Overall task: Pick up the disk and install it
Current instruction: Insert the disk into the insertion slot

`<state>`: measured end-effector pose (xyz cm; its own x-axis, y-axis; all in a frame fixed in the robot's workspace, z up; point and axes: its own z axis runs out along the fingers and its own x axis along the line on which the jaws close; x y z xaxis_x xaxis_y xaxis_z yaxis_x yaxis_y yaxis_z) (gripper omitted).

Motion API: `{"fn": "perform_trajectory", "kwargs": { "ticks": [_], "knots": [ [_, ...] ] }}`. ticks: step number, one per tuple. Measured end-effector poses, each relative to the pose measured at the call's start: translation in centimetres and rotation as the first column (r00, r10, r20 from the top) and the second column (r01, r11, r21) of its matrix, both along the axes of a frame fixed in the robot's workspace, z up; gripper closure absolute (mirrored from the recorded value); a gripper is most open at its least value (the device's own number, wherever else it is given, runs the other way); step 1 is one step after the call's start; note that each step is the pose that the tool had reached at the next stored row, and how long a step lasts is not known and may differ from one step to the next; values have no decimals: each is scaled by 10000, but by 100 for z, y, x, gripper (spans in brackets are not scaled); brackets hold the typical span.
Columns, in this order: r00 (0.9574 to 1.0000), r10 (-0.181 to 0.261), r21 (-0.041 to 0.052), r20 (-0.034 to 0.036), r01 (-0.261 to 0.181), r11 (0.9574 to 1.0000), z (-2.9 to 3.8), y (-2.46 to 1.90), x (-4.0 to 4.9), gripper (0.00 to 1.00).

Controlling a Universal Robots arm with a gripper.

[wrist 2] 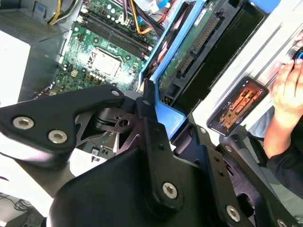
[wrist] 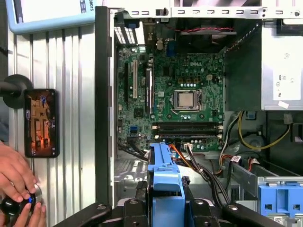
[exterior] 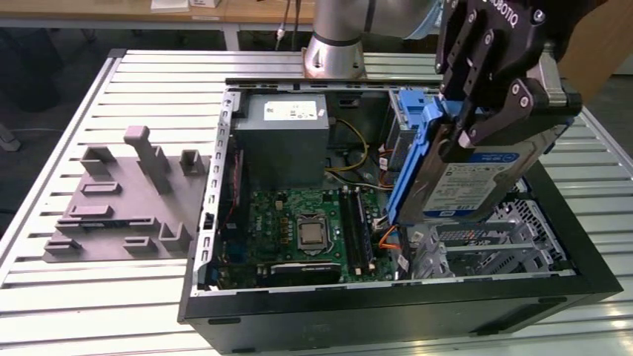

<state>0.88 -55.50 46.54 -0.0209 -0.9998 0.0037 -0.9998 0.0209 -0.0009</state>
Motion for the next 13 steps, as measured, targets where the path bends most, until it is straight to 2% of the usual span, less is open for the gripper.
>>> {"fn": "perform_trajectory", "kwargs": {
  "ticks": [4, 11, 13],
  "knots": [
    [10000, 1, 2, 0, -1, 10000, -11, -20, 61, 64],
    [10000, 1, 1, 0, -1, 10000, -34, -22, 281, 64],
    [10000, 2, -1, 0, -2, 10000, -39, -21, 306, 64]
  ]
}}
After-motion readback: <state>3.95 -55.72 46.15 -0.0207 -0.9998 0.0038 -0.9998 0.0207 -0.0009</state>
